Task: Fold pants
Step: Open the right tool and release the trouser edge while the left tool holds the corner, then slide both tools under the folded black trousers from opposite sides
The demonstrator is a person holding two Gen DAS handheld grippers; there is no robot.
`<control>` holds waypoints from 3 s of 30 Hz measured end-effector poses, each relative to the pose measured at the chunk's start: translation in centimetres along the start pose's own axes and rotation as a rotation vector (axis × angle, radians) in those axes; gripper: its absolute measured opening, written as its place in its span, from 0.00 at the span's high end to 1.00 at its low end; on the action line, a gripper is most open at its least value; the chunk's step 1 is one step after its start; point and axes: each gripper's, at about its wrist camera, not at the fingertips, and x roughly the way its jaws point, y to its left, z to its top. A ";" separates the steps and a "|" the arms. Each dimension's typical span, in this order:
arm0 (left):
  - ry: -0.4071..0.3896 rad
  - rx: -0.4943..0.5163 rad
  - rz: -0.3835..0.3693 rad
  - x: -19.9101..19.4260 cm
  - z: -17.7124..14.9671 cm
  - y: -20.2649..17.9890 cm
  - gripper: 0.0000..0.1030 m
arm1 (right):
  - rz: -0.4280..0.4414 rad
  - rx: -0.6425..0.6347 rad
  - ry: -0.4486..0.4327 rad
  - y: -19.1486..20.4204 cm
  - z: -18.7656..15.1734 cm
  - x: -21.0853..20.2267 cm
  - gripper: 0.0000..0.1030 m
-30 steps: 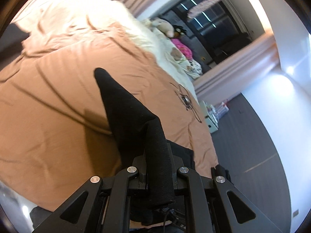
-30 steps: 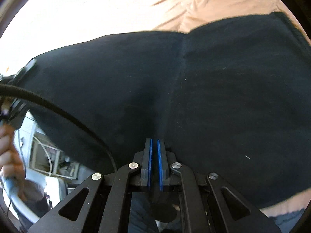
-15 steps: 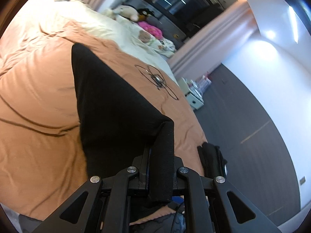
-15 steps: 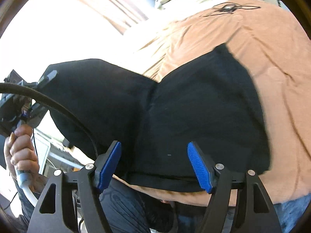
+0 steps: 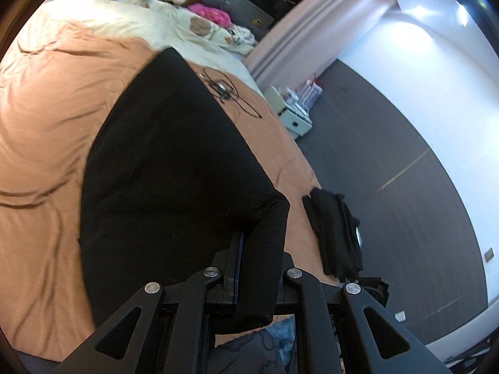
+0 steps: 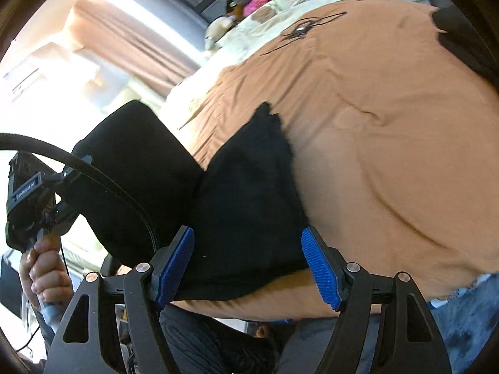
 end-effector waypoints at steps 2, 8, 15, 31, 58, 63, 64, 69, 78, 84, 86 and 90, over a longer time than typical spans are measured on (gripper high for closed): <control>0.029 -0.003 -0.014 1.6 -0.4 -0.4 0.88 | -0.015 0.016 -0.011 -0.7 -0.5 -1.3 0.32; 0.145 -0.016 -0.014 7.1 -2.9 -0.6 0.89 | -0.044 0.070 -0.014 -2.6 -1.6 -4.4 0.32; 0.171 0.004 0.003 7.8 -4.1 -1.7 0.88 | -0.039 0.097 -0.009 -3.1 -2.0 -5.6 0.32; 0.128 -0.071 0.091 4.4 -3.8 2.8 0.20 | 0.027 0.076 -0.034 -2.7 -0.6 -3.5 0.32; 0.154 -0.308 0.222 4.2 -6.7 16.7 0.20 | -0.115 0.082 0.102 -2.1 -0.7 6.4 0.73; 0.138 -0.301 0.204 4.4 -6.0 17.0 0.21 | -0.068 0.101 0.106 -1.9 -0.3 5.9 0.73; 0.138 -0.300 0.198 4.5 -5.8 17.1 0.22 | -0.051 0.100 0.100 -1.9 0.1 5.7 0.72; 0.127 -0.302 0.185 5.0 -4.8 17.6 0.23 | -0.036 0.001 0.130 -0.2 2.4 6.6 0.72; 0.115 -0.288 0.180 6.7 -1.5 18.2 0.23 | -0.049 -0.117 0.181 0.9 6.5 11.2 0.72; 0.106 -0.281 0.193 7.0 -0.1 18.9 0.26 | -0.060 -0.169 0.195 1.4 8.6 13.6 0.72; 0.108 -0.273 0.202 7.1 0.3 18.9 0.26 | -0.056 -0.174 0.206 1.4 9.2 14.5 0.72; 0.110 -0.264 0.217 7.4 0.9 19.1 0.27 | -0.060 -0.183 0.212 1.6 10.5 16.3 0.72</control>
